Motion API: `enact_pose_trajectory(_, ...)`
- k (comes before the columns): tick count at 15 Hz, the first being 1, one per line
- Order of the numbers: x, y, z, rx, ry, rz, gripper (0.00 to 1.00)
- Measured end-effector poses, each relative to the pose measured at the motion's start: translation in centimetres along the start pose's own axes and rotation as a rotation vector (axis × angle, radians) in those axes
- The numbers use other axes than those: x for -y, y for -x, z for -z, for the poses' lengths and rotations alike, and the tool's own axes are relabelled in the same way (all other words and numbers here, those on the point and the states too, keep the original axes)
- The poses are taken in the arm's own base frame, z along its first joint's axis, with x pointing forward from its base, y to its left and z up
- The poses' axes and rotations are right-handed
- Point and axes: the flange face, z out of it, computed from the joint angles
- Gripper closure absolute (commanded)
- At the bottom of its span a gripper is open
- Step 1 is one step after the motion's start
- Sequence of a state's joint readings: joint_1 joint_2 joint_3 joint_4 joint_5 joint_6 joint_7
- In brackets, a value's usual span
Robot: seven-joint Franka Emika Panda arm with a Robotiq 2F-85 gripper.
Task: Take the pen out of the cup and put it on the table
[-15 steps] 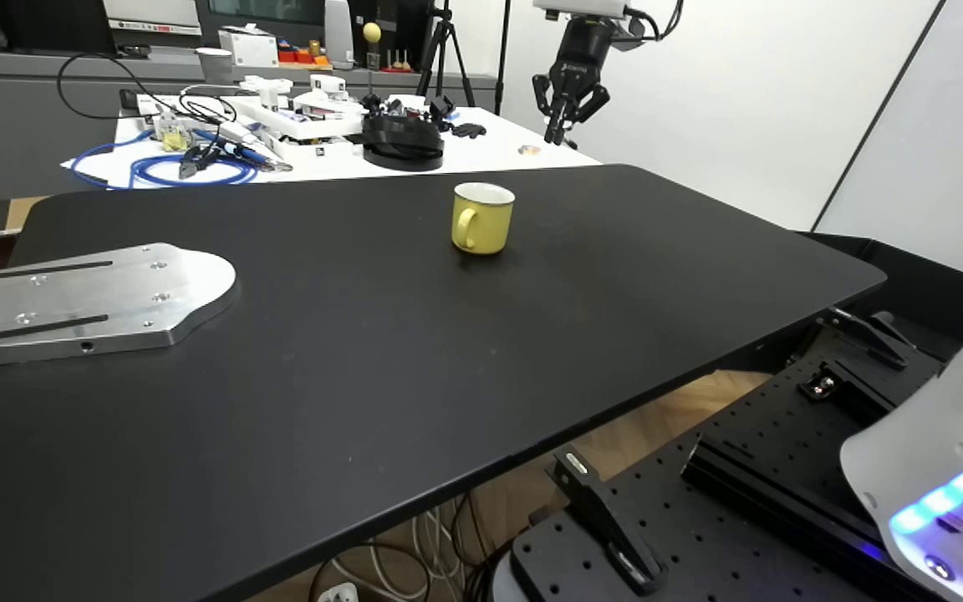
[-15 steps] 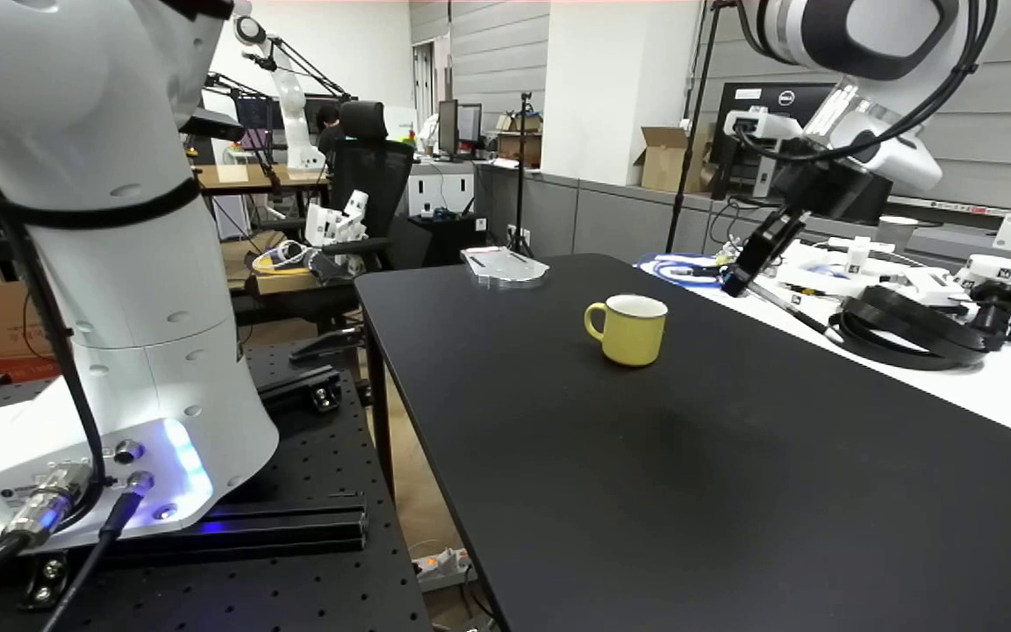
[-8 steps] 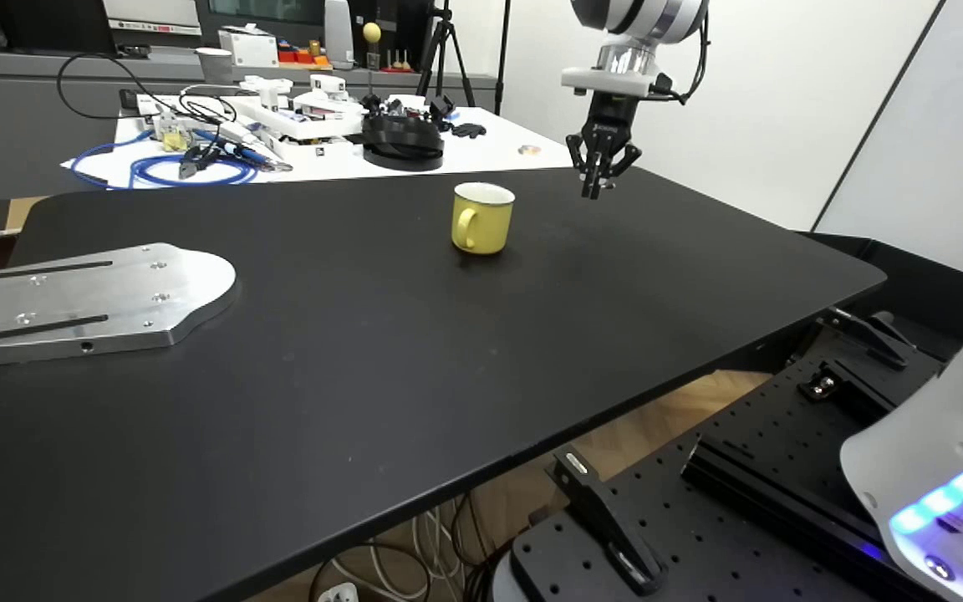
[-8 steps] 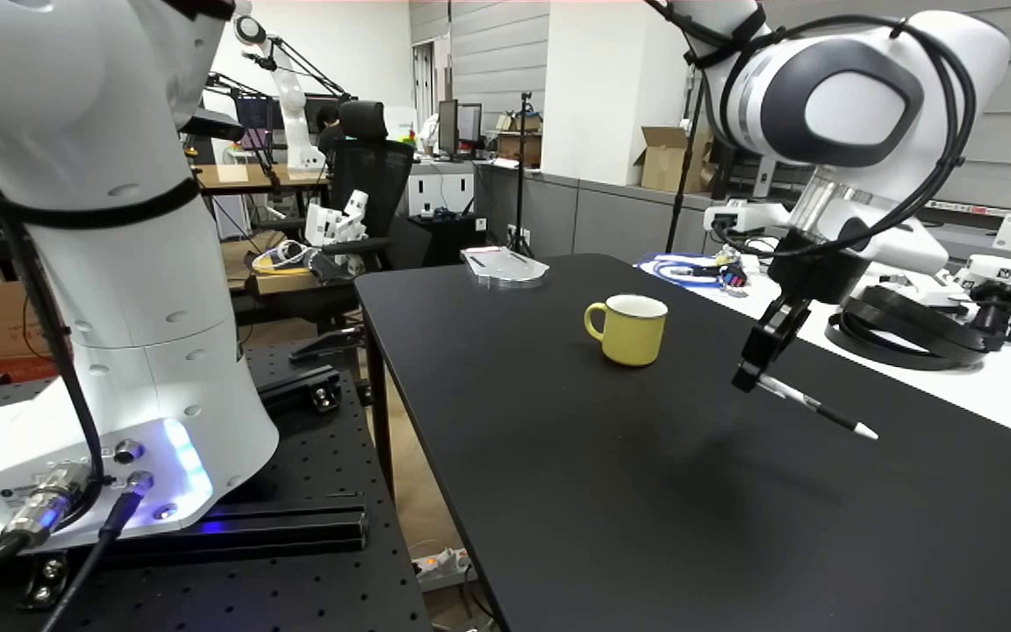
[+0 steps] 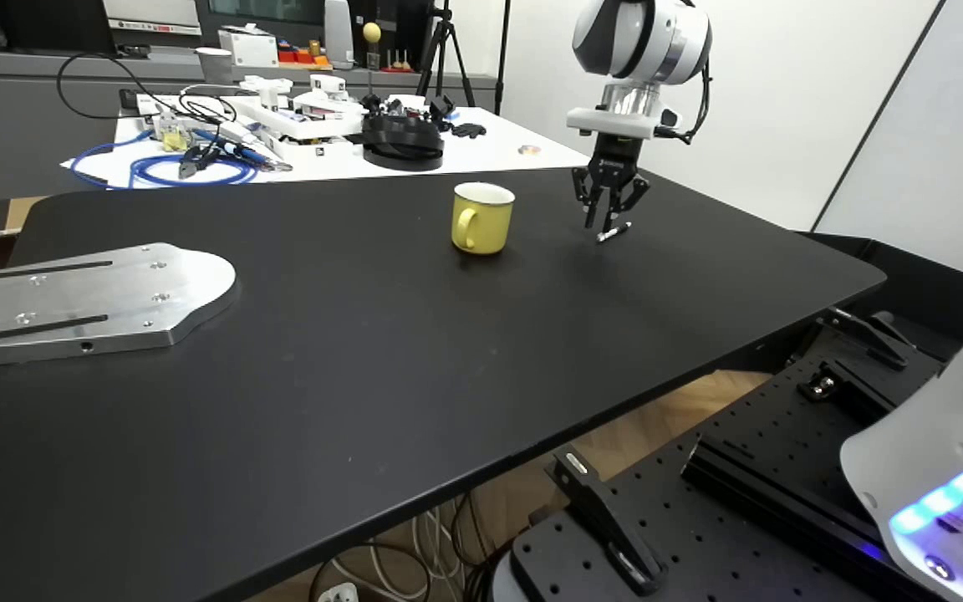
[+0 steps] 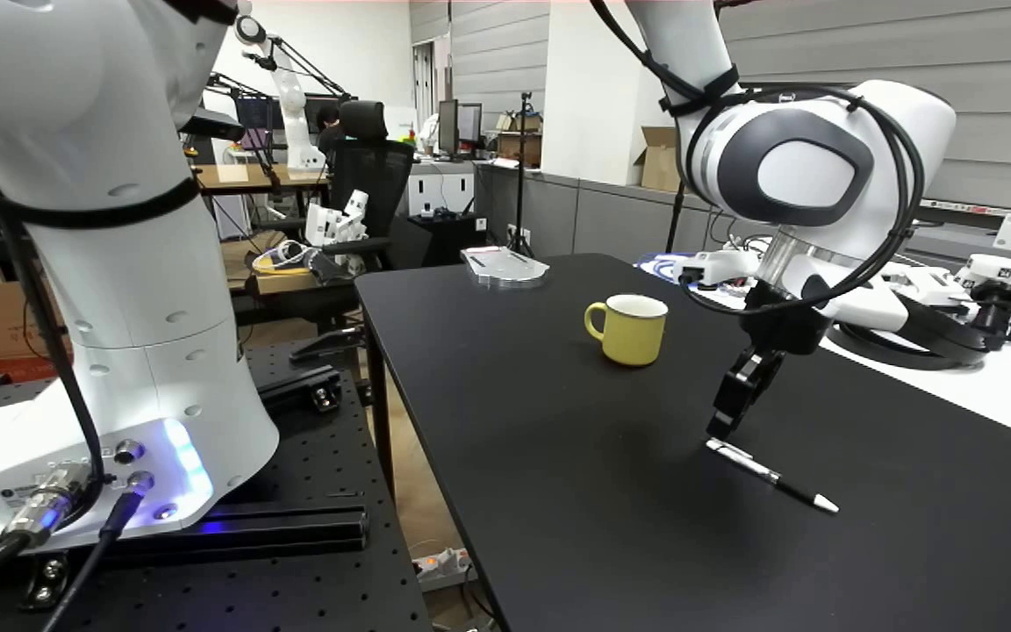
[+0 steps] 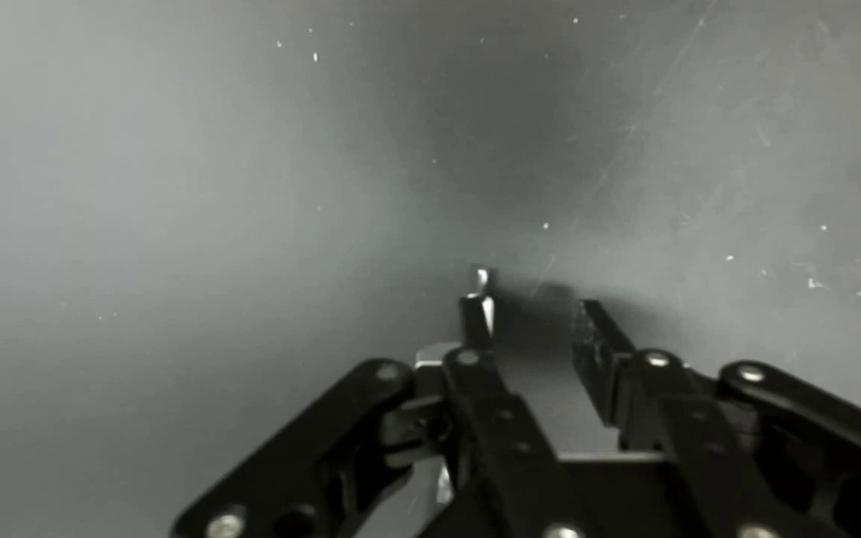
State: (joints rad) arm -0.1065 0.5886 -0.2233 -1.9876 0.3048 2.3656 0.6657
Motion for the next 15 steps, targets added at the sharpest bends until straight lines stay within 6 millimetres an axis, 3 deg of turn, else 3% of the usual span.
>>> enact_pose_trajectory(2, 0.4, 0.2, 0.9, -0.008, -0.016, 0.007, 0.21)
enact_pose_trajectory(5, 1.3, 0.9, 4.3, -0.033, -0.067, 0.024, 0.02)
enact_pose_trajectory(8, 2.0, 2.0, 8.2, -0.057, -0.123, 0.044, 0.0)
enact_pose_trajectory(10, 2.1, 2.9, 9.8, -0.061, -0.144, 0.058, 0.0)
enact_pose_trajectory(15, 2.0, 2.6, 8.8, -0.055, -0.131, 0.053, 0.0)
